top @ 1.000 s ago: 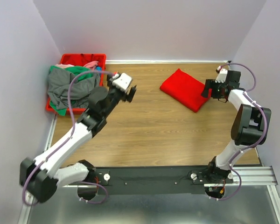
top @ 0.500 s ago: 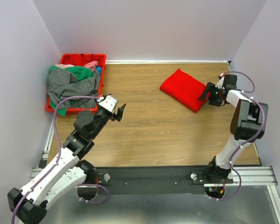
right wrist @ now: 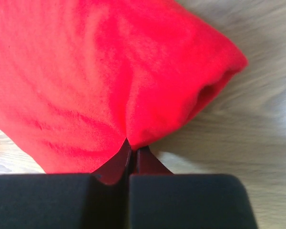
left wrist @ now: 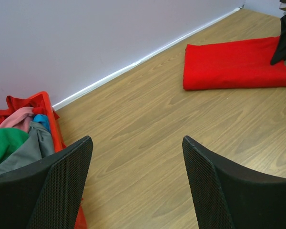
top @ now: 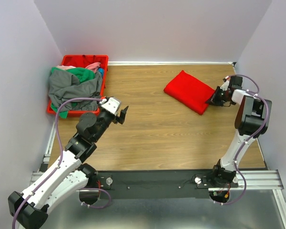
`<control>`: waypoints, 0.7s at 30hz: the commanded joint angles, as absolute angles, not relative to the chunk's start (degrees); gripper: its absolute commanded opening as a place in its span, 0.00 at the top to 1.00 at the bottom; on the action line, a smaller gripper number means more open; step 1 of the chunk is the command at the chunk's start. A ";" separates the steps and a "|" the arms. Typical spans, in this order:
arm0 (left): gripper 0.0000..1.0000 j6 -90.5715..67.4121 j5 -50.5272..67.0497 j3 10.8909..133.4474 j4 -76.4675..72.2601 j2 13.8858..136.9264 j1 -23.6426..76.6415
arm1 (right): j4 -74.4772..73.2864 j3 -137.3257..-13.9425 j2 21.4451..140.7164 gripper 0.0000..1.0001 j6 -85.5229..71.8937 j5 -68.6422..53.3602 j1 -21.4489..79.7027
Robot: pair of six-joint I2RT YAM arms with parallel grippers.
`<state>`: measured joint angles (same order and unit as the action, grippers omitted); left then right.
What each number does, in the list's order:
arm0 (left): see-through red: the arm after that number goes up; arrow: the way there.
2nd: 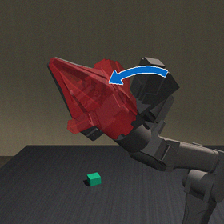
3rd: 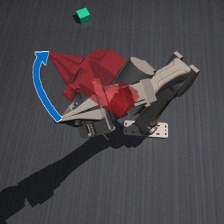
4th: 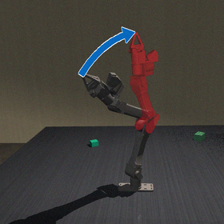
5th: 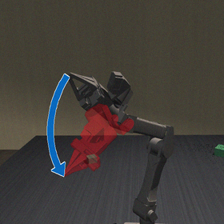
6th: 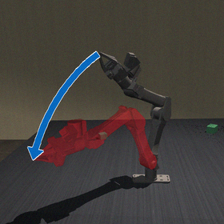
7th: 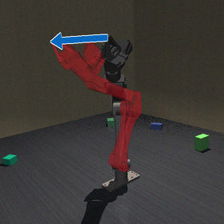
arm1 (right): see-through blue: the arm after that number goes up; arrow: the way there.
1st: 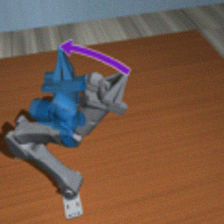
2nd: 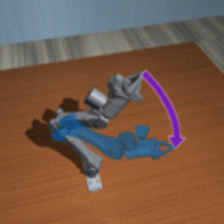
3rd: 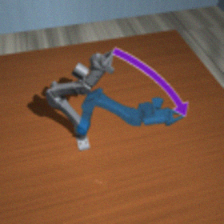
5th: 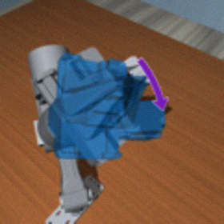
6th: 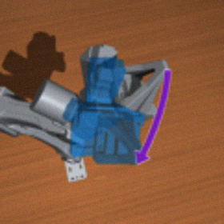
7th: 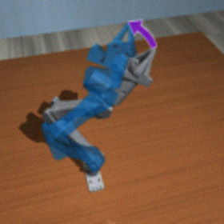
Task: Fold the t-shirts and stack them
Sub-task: Neatly place the folded tshirt to the corner
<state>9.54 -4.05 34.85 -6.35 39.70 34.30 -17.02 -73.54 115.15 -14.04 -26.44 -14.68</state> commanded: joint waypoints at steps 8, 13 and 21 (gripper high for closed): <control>0.17 9.67 -5.45 34.54 -7.56 40.07 34.45 | -33.65 -99.35 130.40 1.00 6.46 -12.77 -21.27; 0.17 9.84 -4.93 34.45 -7.82 40.34 34.45 | -35.68 -111.60 136.66 0.99 13.62 -2.65 -21.36; 0.17 9.76 -4.13 34.72 -7.73 41.57 34.45 | -36.04 -126.37 142.56 0.79 14.94 7.20 -21.27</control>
<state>9.61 -4.27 34.79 -6.55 41.47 34.30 -34.13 -121.19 140.03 12.16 -2.17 -20.95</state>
